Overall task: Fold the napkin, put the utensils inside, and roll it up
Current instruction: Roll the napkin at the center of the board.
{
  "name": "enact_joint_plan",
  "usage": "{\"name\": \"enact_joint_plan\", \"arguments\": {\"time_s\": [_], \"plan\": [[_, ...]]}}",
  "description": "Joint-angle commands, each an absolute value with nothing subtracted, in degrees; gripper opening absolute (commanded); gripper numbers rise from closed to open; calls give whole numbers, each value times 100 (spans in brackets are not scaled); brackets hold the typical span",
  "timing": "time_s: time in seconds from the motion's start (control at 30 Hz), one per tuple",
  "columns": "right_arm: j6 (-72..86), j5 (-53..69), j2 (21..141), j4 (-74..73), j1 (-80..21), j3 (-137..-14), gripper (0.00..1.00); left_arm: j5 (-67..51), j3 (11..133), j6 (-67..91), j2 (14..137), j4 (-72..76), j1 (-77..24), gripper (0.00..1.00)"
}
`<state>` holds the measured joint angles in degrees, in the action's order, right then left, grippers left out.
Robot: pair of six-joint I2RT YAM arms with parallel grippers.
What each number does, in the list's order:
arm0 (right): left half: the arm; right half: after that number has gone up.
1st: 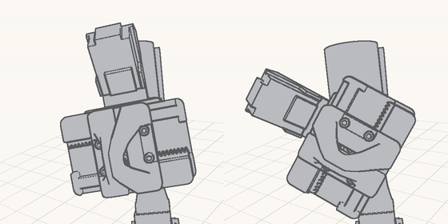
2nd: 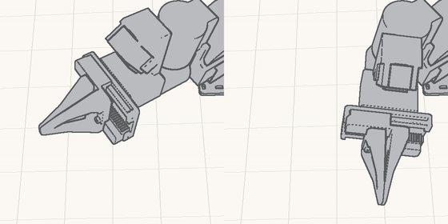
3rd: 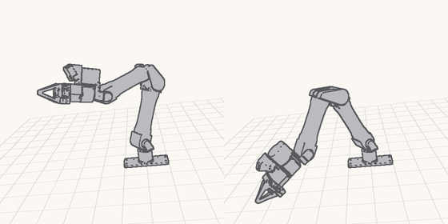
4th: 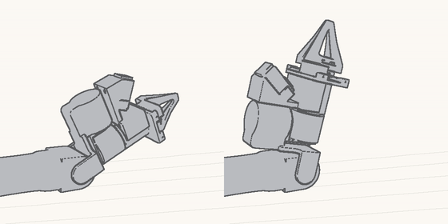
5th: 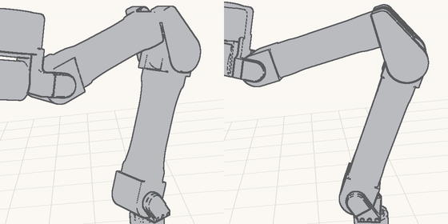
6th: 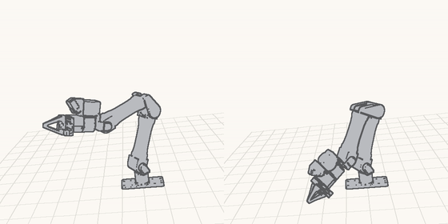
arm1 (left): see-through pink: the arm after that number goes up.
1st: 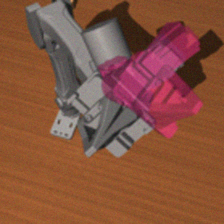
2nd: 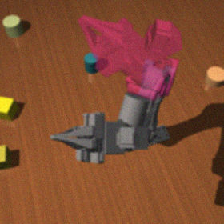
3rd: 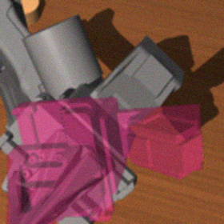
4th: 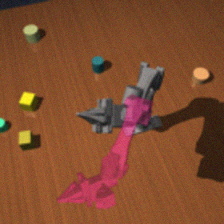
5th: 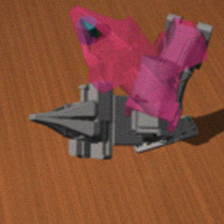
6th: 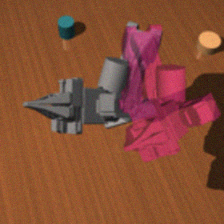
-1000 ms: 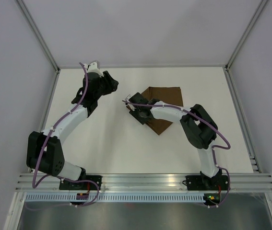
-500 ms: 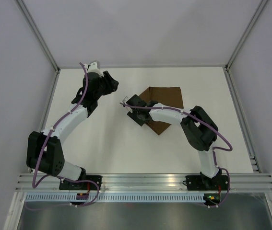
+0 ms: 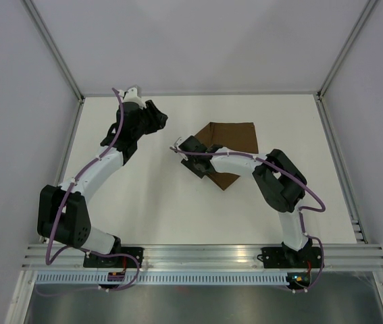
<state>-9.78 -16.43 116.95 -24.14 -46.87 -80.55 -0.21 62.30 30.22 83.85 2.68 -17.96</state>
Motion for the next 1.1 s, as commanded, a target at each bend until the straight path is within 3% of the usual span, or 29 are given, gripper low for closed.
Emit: {"name": "enact_joint_plan", "arguments": {"time_s": [0.0, 0.57, 0.73, 1.07], "plan": [[-1116, -1697, 11672, -2443, -4693, -7963, 47, -141, 6425, 3199, 8446, 387, -1740, 54], [-1301, -502, 11698, -2364, -4316, -7655, 20, -132, 6416, 3138, 8438, 369, -1705, 54], [-1362, 612, 11549, -2373, -4035, -7541, 11, -26, 6171, 3129, 8227, 465, -1696, 54], [-1818, 2450, 11435, -2663, -3437, -7392, 2, 193, 4995, 2892, 7543, 1396, -1731, 54]]}}
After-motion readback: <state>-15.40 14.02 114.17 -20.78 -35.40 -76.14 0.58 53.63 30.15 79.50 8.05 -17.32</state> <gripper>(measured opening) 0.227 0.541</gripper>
